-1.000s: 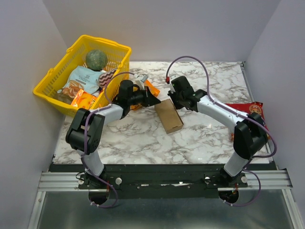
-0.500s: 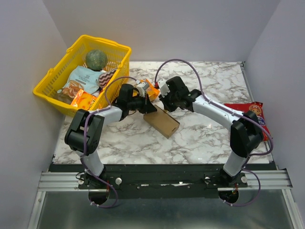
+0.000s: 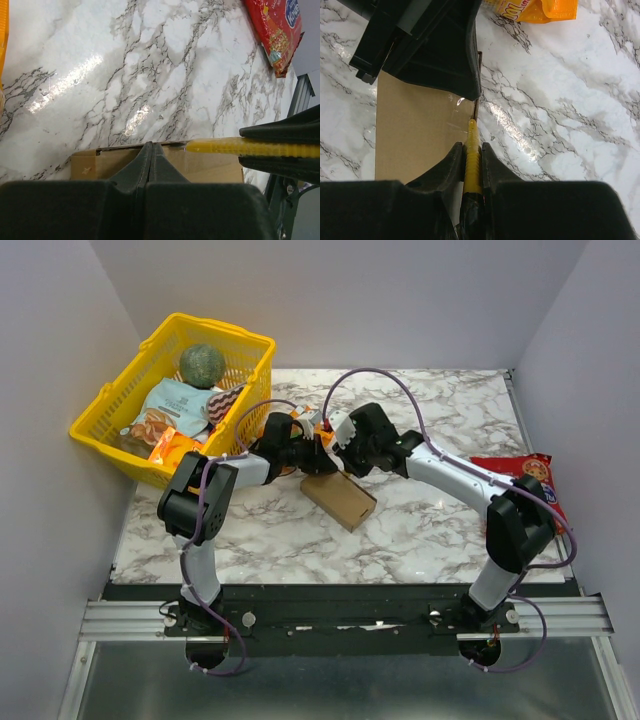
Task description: Unpack the express box
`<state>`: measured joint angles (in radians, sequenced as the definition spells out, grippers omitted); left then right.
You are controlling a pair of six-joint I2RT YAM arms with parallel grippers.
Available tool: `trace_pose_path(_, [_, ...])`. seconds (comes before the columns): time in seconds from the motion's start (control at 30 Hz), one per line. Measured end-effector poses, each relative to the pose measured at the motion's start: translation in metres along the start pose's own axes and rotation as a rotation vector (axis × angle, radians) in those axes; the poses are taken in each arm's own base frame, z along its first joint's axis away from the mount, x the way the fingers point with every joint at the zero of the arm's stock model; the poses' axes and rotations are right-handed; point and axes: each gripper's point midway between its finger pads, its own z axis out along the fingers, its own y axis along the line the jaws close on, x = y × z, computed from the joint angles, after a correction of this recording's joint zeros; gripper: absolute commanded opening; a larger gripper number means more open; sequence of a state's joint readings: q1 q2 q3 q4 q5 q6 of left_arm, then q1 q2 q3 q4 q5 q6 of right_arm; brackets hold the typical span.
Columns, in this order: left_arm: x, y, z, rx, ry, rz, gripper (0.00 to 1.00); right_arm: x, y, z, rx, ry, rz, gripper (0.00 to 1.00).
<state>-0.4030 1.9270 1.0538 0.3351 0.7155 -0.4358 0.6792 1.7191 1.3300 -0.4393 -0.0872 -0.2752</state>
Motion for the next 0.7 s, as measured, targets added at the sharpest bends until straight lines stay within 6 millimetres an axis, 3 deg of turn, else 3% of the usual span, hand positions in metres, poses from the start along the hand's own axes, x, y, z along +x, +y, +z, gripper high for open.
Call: trace_pose_path(0.7, [-0.005, 0.002, 0.009, -0.107, -0.016, 0.074, 0.0, 0.003, -0.005, -0.013, 0.068, 0.016, 0.047, 0.0])
